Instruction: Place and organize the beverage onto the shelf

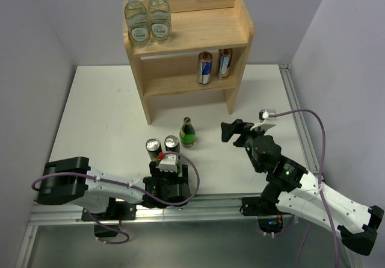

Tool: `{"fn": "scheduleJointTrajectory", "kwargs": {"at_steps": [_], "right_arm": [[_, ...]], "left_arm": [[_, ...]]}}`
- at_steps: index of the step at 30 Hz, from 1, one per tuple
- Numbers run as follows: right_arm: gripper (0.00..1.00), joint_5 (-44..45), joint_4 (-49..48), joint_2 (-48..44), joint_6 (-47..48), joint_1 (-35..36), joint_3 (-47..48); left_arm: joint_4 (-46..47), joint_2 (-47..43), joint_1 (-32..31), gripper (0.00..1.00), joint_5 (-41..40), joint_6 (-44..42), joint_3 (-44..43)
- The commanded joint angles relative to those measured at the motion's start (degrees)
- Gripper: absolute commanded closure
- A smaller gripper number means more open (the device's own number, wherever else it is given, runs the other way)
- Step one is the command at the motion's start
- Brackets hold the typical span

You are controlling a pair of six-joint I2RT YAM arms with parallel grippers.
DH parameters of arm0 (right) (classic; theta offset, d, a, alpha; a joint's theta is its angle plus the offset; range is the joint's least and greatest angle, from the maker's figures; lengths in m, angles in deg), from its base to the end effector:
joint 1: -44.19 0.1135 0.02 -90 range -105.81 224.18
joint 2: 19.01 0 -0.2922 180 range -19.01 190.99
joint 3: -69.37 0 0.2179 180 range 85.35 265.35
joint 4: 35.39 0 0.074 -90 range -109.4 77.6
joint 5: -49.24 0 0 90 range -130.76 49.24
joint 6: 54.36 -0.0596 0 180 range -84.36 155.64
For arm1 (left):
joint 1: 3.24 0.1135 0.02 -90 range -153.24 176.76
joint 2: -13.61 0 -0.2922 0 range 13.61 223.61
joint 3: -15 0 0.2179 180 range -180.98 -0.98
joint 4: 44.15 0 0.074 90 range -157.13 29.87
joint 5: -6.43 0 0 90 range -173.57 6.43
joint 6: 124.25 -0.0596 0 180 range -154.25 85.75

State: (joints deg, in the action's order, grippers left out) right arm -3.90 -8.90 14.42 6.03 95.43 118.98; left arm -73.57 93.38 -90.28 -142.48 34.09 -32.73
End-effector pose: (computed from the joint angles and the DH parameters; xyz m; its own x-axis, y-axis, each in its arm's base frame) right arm 0.0937 0.0596 0.3134 -0.2231 0.3535 -0.9084 -0.1658 0.9046 0.3928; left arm 0.0614 -0.2000 0.1934 -0.4764 -0.0807 -0.8755 0.1404 0.9760 -0.1664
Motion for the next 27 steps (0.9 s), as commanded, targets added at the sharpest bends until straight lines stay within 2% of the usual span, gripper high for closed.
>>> {"fn": "scheduleJointTrajectory", "kwargs": {"at_steps": [1,9,12,13,15,16,18,19,21,22,26,27], "right_arm": [[0.00,0.41,-0.83,0.05,-0.98,0.44,-1.02],[0.00,-0.56,-2.59,1.46,-1.33,0.44,-2.07],[0.00,-0.48,-2.77,1.46,-1.33,0.44,-2.25],[0.00,-0.30,-2.77,1.38,-1.33,0.44,-2.25],[0.00,-0.04,-2.24,1.20,-1.24,0.44,-2.08],[0.00,-0.04,-2.15,0.94,-1.16,0.44,-2.07],[0.00,0.40,-1.71,0.50,-1.07,0.35,-2.25],[0.00,0.49,-1.71,0.23,-0.98,0.44,-2.34],[0.00,0.58,-1.63,-0.03,-1.07,0.44,-2.51],[0.00,0.67,-1.54,-0.12,-1.16,0.44,-2.60],[0.00,1.02,-1.36,-0.47,-1.16,0.44,-2.78],[0.00,1.11,-1.45,-0.47,-1.24,0.44,-2.78]], "left_arm": [[6.30,1.27,1.79,0.01,-2.08,-0.92,1.25],[7.28,4.60,6.18,0.01,-5.15,-0.31,0.72],[6.75,5.75,7.15,0.05,-6.03,-0.66,-0.16],[6.66,6.01,7.33,0.15,-6.04,-0.49,-0.24],[7.19,6.28,7.77,0.24,-5.60,-1.10,-0.33],[6.93,6.28,7.77,0.40,-5.42,-0.84,-0.33],[7.02,6.02,7.77,0.50,-4.98,-0.66,-0.07],[6.67,5.93,7.85,0.64,-4.72,-0.22,0.02],[4.65,5.58,7.85,0.79,-4.37,0.91,-0.24],[2.55,5.31,7.68,0.98,-4.37,2.14,-0.68],[-8.43,2.86,5.66,1.00,-4.98,5.57,-6.46],[-14.02,2.24,4.44,1.00,-5.16,6.97,-7.88]]}}
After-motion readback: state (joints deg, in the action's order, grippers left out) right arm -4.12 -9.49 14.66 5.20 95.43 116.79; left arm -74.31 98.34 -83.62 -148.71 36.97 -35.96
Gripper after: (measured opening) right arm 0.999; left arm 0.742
